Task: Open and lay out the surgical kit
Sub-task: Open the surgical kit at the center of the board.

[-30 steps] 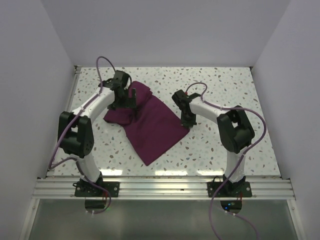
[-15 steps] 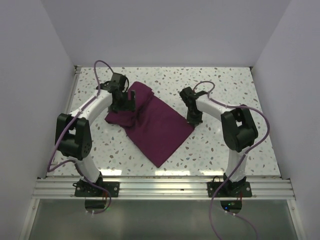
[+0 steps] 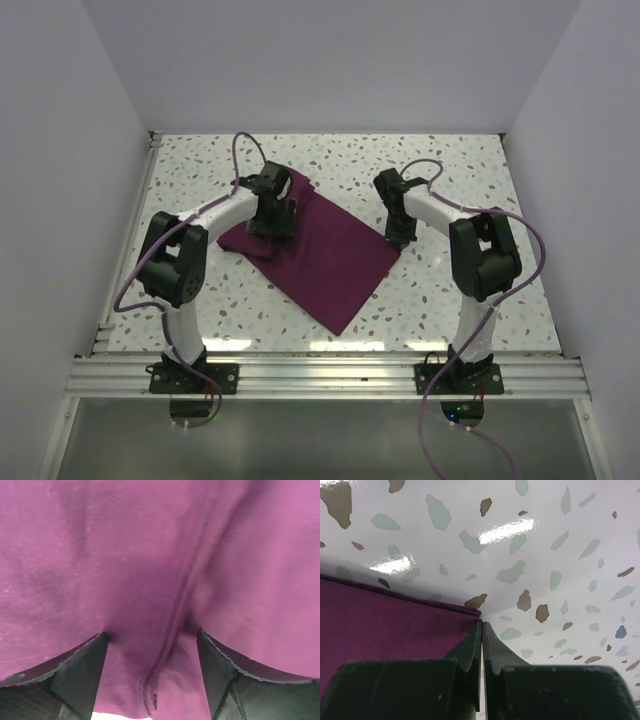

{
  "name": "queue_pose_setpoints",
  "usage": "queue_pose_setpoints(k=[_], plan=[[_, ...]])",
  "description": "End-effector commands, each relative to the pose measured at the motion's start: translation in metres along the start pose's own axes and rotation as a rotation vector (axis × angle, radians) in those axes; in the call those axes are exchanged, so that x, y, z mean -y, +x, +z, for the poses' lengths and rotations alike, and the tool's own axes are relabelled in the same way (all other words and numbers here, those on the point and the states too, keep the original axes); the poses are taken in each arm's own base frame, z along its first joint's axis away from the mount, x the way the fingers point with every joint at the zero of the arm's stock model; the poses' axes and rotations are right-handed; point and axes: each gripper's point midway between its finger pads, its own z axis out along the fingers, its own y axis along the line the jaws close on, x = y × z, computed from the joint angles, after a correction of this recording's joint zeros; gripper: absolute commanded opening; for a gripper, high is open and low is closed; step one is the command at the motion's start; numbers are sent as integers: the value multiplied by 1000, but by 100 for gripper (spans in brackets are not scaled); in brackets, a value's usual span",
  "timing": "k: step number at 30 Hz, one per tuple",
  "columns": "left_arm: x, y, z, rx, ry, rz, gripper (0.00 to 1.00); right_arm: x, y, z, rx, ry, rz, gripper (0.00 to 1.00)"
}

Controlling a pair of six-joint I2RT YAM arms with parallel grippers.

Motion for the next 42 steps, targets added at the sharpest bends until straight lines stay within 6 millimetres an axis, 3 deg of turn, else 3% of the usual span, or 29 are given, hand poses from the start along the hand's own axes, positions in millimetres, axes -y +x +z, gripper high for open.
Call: queue_pose_setpoints(k=[1,3,4,6,7,10,11,14,17,18,19,20,22,23,24,25,26,27,28,30,31,32,34,36,37,39,42], plan=[[-19,-13,3,41,-118,-32,74,10,-16,-9,47,26,-3,0],[-24,-10,7,39,-148,-35,69,12,-15,-7,42,29,-7,0],[-27,-9,8,37,-160,-35,58,13,-16,-7,41,28,-7,0],[-28,-12,7,45,-174,-44,46,16,-19,-7,43,31,-5,0],[-29,-14,6,47,-180,-46,27,16,-19,-6,41,32,-7,0],[-32,-28,-7,75,-203,-56,8,19,-23,-5,40,37,-9,0],[-32,-42,-15,106,-204,-63,0,19,-25,-6,42,36,-8,0],[-42,-64,-33,146,-208,-89,0,21,-32,-5,45,40,-4,0],[-79,-81,-44,176,-240,-168,0,22,-42,-5,42,40,6,0],[-110,-84,-47,179,-271,-230,0,25,-48,-5,45,42,18,0],[-126,-86,-48,179,-285,-266,0,26,-54,-6,50,40,25,0],[-142,-84,-47,170,-293,-299,0,26,-67,-12,71,35,40,0],[-203,-72,-43,129,-356,-427,0,29,-83,-7,65,44,61,0],[-225,-64,-42,110,-380,-477,0,31,-93,-13,84,37,79,0],[-239,-56,-40,91,-392,-516,0,35,-98,-6,71,48,90,0],[-249,-43,-34,59,-397,-545,15,35,-105,-5,74,48,101,0],[-271,-29,-31,33,-430,-611,27,32,-121,-14,105,30,117,0],[-280,-18,-29,7,-448,-640,44,32,-126,-5,94,38,127,0],[-285,-5,-23,-25,-449,-665,70,31,-132,-4,100,36,132,0],[-296,7,-22,-38,-470,-699,95,26,-155,-13,144,24,142,0],[-295,13,-20,-50,-474,-697,100,22,-156,-3,127,32,134,0],[-293,13,-22,-46,-464,-692,100,19,-170,-11,155,21,144,0],[-289,16,-25,-44,-450,-699,100,12,-176,1,147,14,136,0],[-284,11,-34,-11,-428,-701,100,5,-191,-7,180,-15,145,0],[-280,11,-37,-8,-417,-696,100,0,-191,1,167,-25,139,0],[-275,8,-48,13,-413,-681,100,-5,-203,-8,194,-59,146,0],[-272,4,-65,50,-413,-673,100,-22,-204,-32,221,-160,118,0]])
